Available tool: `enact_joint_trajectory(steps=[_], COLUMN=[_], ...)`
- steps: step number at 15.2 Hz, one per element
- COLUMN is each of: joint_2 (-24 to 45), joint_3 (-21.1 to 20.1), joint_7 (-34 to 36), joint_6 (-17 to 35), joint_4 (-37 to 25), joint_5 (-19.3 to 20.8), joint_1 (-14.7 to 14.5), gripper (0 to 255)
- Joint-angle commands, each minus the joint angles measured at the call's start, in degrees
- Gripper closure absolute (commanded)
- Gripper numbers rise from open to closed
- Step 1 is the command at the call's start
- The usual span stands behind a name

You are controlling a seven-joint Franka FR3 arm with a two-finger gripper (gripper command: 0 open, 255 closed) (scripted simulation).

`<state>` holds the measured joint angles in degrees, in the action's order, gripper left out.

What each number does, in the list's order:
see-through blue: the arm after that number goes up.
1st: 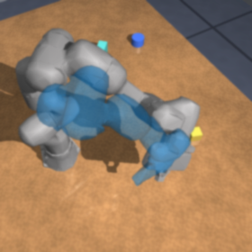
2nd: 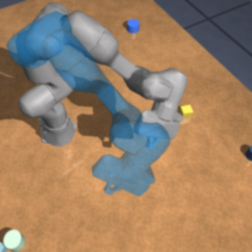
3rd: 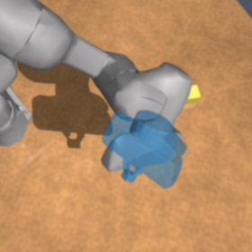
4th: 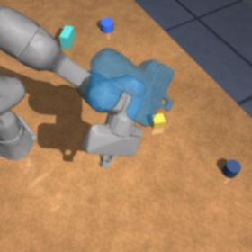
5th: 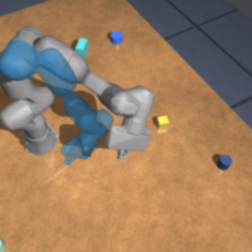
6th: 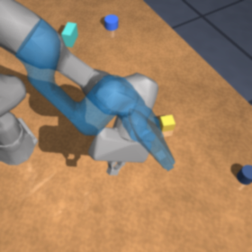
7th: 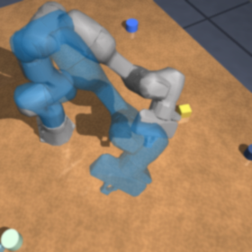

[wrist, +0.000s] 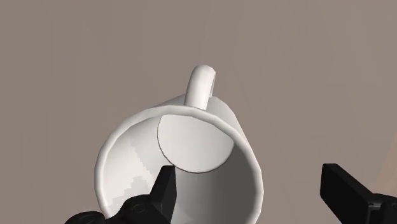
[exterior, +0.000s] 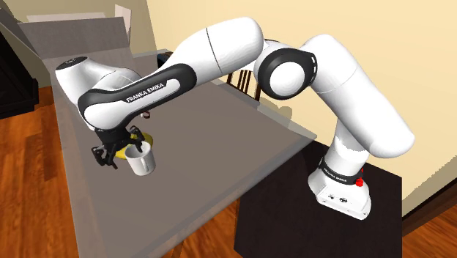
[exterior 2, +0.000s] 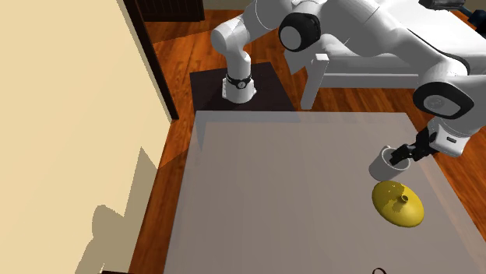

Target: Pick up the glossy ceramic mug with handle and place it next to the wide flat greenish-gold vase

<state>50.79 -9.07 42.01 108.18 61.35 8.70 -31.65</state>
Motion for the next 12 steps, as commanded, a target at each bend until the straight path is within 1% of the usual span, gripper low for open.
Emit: enact_joint_trajectory(steps=[1,4,12], joint_2=[-0.41,-0.91,-0.92], joint_3=[-0.06,-0.15,-0.15], joint_7=[-0.09,-0.38,-0.38], joint_6=[-1.64,-6.63,-6.61], joint_4=[-1.24,-5.76,-5.74], joint_5=[-0.09,-0.28,-0.28], joint_1=[-0.08,-0.44,-0.44], gripper=[0,0,0])
